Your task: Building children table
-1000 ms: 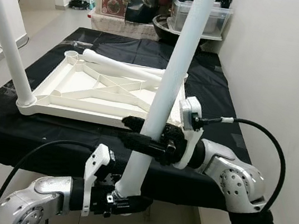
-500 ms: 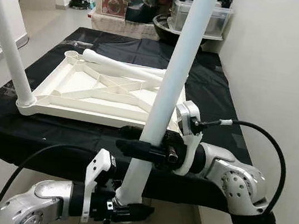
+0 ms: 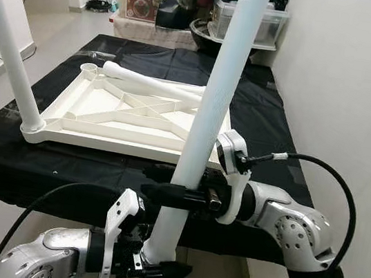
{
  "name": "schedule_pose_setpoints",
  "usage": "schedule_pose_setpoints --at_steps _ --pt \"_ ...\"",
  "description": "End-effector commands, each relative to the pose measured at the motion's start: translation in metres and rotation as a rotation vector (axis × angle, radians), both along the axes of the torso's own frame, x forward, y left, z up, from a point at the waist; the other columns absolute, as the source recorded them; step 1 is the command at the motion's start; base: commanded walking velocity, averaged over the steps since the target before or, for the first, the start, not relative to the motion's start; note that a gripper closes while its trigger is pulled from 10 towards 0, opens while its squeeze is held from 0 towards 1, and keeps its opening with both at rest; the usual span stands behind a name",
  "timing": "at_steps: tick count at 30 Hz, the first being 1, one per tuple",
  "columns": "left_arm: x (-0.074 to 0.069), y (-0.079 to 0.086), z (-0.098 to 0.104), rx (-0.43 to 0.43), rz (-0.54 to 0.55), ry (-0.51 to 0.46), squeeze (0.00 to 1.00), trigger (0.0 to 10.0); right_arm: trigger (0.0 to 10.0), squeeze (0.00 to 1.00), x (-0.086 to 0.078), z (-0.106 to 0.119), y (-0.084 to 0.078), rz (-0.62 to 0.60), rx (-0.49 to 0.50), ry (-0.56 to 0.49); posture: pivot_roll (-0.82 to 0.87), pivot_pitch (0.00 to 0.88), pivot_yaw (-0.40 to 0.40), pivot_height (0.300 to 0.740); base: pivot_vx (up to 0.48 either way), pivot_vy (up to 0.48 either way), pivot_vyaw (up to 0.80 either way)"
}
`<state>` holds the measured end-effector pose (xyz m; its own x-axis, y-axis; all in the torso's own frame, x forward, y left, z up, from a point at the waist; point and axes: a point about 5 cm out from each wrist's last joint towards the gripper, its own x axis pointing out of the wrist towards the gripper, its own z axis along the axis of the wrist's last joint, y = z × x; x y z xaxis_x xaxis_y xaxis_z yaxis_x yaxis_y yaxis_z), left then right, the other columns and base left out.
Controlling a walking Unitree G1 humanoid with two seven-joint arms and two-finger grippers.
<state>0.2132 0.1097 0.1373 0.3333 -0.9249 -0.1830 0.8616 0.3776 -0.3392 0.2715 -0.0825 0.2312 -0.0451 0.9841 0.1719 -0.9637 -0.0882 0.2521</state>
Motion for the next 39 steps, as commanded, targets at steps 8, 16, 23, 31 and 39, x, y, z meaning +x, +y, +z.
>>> schedule_pose_setpoints --at_steps 8,16,23,31,39 --pt "-0.003 0.009 -0.010 0.047 0.083 0.006 0.96 10.0 0.0 0.00 0.025 0.012 -0.028 -0.184 0.027 -0.047 0.05 0.069 -0.030 0.740 0.000 0.000 0.00" --pt "-0.005 0.006 -0.013 0.047 0.152 -0.002 0.00 10.0 0.0 0.00 0.054 0.015 -0.051 -0.468 0.015 -0.083 0.05 0.072 -0.028 0.740 0.000 0.000 0.00" --pt "0.002 0.001 -0.006 0.044 0.296 -0.085 0.00 10.0 0.0 0.00 0.090 0.027 -0.073 -0.891 0.004 -0.142 0.05 0.097 -0.033 0.740 0.000 0.000 0.00" --pt "0.006 -0.011 0.025 0.006 0.474 -0.241 0.00 10.0 0.0 0.00 0.128 0.058 -0.095 -1.640 0.015 -0.336 0.09 0.197 -0.058 0.740 0.000 0.000 0.00" --pt "-0.005 -0.014 0.031 -0.003 0.496 -0.234 0.00 10.0 0.0 0.00 0.134 0.068 -0.095 -1.802 -0.066 -0.479 0.10 0.253 -0.069 0.740 0.000 0.000 0.00"
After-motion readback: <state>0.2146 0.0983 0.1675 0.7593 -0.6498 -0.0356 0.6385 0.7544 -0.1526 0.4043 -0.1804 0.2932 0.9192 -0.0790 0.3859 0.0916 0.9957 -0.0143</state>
